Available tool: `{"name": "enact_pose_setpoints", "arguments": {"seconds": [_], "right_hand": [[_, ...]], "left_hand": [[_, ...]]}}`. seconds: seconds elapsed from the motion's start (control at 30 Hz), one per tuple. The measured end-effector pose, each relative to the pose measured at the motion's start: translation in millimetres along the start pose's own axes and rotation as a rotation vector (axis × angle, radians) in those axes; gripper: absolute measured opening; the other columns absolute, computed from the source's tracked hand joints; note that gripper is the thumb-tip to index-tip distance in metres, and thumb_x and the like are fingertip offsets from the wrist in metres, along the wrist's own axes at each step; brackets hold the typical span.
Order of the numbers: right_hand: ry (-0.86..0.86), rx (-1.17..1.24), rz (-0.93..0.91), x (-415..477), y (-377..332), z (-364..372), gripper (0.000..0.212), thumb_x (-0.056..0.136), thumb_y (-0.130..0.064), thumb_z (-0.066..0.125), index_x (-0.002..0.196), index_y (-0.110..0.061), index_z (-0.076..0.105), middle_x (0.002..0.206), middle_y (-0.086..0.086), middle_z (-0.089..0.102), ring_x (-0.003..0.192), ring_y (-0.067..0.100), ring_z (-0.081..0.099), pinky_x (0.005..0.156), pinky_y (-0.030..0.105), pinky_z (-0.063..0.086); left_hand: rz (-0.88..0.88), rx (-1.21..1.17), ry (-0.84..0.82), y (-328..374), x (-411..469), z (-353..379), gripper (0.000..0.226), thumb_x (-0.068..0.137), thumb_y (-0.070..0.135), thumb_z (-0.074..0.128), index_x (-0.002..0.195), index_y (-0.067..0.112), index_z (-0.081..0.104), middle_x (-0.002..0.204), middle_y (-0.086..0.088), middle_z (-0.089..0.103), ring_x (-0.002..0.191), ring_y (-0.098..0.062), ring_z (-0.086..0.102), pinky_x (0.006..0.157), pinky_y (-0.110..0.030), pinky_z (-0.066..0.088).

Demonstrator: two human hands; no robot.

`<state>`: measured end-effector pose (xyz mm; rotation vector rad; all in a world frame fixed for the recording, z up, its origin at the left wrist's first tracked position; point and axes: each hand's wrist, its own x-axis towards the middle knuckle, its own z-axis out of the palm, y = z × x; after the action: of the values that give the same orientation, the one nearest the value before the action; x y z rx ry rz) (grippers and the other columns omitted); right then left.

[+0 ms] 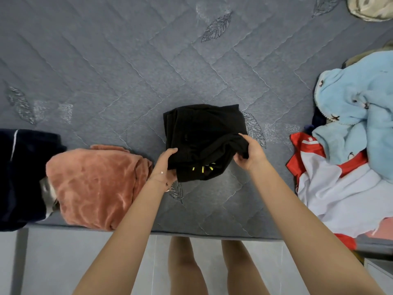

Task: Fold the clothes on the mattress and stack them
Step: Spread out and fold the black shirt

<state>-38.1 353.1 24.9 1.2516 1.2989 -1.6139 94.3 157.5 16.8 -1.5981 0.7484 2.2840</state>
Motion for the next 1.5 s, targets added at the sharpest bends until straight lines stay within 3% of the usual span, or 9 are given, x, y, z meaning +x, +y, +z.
{"name": "enact_pose_setpoints", "arguments": {"seconds": [0.1,0.2,0.37,0.47,0.7,0.87,0.97,1.13,1.5], "right_hand": [[-0.001,0.12,-0.039,-4,-14,10,0.02,0.091,-0.025,0.058,0.072,-0.023,0.054,0.047,-0.007,0.055,0.038,0.008,0.051,0.04,0.014,0.041],[-0.028,0.168,-0.068,-2,-27,24,0.017,0.094,-0.029,0.055,0.079,-0.021,0.057,0.067,-0.003,0.06,0.056,0.01,0.057,0.057,0.019,0.05],[-0.077,0.115,-0.134,8,-37,44,0.031,0.1,-0.037,0.048,0.122,-0.016,0.055,0.117,0.009,0.064,0.112,0.018,0.06,0.097,0.026,0.044],[-0.046,-0.013,-0.35,13,-32,53,0.035,0.1,-0.028,0.053,0.13,-0.014,0.042,0.121,0.01,0.064,0.113,0.018,0.059,0.1,0.029,0.042],[0.036,-1.153,-1.091,24,-6,48,0.044,0.092,-0.016,0.066,0.134,-0.009,0.055,0.143,0.011,0.048,0.135,0.029,0.037,0.115,0.039,0.026],[0.132,-1.314,-1.279,30,-4,57,0.048,0.095,-0.023,0.06,0.141,-0.018,0.051,0.155,0.014,0.032,0.145,0.036,0.024,0.12,0.049,0.015],[0.147,-1.518,-1.26,42,-5,64,0.051,0.101,-0.037,0.047,0.15,-0.028,0.038,0.162,0.007,0.022,0.151,0.031,0.011,0.121,0.051,0.002],[0.276,-1.732,-1.054,83,-16,57,0.063,0.099,-0.06,0.027,0.156,-0.036,0.012,0.165,0.003,-0.001,0.152,0.022,-0.008,0.118,0.051,-0.011],[0.31,-1.147,-0.682,111,-37,44,0.097,0.087,-0.073,0.044,0.157,-0.026,-0.003,0.166,0.0,0.001,0.152,0.019,-0.004,0.123,0.048,0.001]], "left_hand": [[0.015,-0.17,-0.011,23,-2,21,0.031,0.09,0.025,0.054,0.114,0.008,0.062,0.095,-0.012,0.069,0.077,-0.026,0.068,0.056,-0.03,0.055],[0.034,-0.309,-0.005,41,5,40,0.018,0.094,0.016,0.047,0.093,0.006,0.061,0.076,-0.01,0.063,0.051,-0.019,0.064,0.041,-0.022,0.047],[0.075,-0.528,0.147,57,26,61,0.018,0.098,0.021,0.051,0.103,0.005,0.059,0.104,-0.014,0.061,0.098,-0.027,0.06,0.072,-0.036,0.058],[0.209,-0.61,0.18,55,29,75,0.038,0.099,0.028,0.053,0.128,0.007,0.04,0.125,-0.021,0.052,0.114,-0.035,0.058,0.082,-0.044,0.055],[1.214,0.961,0.345,9,21,88,0.024,0.095,0.009,0.056,0.119,0.01,0.056,0.124,-0.01,0.047,0.116,-0.023,0.049,0.102,-0.035,0.042],[1.423,1.623,0.445,21,47,88,0.044,0.092,0.018,0.059,0.136,0.02,0.055,0.143,-0.016,0.047,0.136,-0.034,0.036,0.113,-0.057,0.026],[1.296,1.952,0.43,34,66,86,0.052,0.093,0.028,0.057,0.143,0.024,0.046,0.154,-0.008,0.035,0.144,-0.033,0.027,0.116,-0.061,0.017],[0.88,1.835,0.527,50,102,62,0.058,0.1,0.055,0.023,0.153,0.033,0.018,0.162,-0.002,0.012,0.15,-0.027,0.001,0.116,-0.058,-0.005],[0.575,1.1,0.578,55,121,46,0.09,0.089,0.07,0.038,0.155,0.024,-0.002,0.163,-0.001,0.0,0.15,-0.018,-0.005,0.119,-0.053,-0.004]]}}
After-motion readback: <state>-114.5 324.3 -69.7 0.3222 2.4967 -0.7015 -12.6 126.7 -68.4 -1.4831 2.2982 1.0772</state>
